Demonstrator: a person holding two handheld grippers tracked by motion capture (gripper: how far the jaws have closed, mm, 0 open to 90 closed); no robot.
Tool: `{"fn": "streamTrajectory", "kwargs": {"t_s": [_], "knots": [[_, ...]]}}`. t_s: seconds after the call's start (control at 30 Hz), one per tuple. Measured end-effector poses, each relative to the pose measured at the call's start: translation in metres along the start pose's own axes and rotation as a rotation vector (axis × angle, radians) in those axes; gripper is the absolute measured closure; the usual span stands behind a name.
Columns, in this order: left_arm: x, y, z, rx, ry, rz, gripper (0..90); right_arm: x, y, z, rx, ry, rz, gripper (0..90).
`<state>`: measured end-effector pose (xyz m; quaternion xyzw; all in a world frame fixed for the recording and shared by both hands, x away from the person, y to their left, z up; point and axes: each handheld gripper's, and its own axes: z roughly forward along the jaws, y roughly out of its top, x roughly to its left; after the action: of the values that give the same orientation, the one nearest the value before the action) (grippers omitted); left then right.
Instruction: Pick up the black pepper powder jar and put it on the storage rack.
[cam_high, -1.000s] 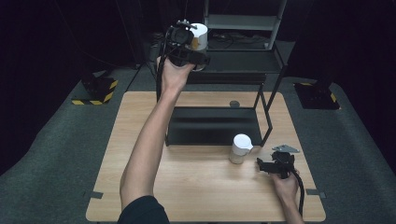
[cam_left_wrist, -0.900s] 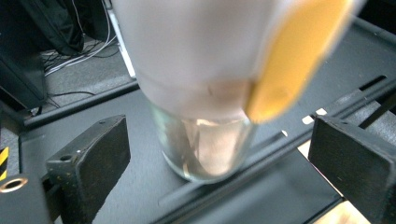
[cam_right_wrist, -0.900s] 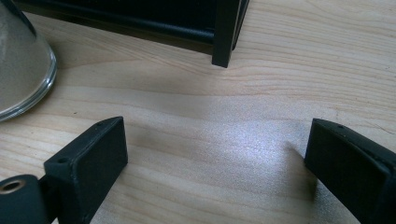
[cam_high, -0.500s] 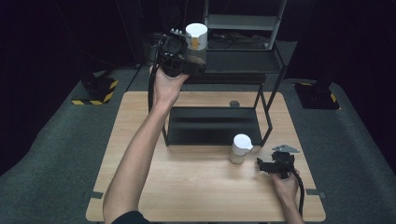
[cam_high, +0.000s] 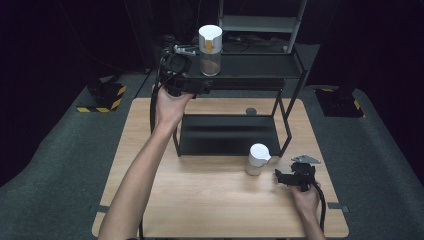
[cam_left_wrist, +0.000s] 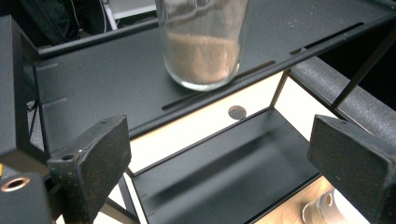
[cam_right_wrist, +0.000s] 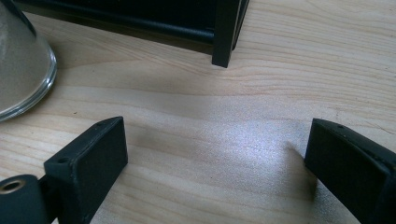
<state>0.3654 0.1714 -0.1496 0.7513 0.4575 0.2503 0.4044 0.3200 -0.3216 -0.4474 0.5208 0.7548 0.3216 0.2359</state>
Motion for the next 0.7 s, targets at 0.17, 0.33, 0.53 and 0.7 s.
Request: {"fn": "streamTrajectory", "kwargs": {"t_s": [0.17, 0.33, 0.53, 0.7], "knots": [[-0.001, -0.012, -0.001, -0.002, -0.007, 0.004, 6.5, 0.000, 0.000, 0.000, 0.000, 0.000, -0.001, 5.4], [-0.005, -0.025, 0.000, 0.007, -0.003, 0.022, 6.6, 0.000, 0.000, 0.000, 0.000, 0.000, 0.001, 5.4], [-0.008, -0.039, 0.002, 0.007, -0.010, 0.034, 6.6, 0.000, 0.000, 0.000, 0.000, 0.000, 0.000, 5.4], [-0.012, -0.054, 0.007, 0.011, -0.011, 0.038, 6.7, 0.000, 0.000, 0.000, 0.001, 0.000, 0.000, 5.4]]}}
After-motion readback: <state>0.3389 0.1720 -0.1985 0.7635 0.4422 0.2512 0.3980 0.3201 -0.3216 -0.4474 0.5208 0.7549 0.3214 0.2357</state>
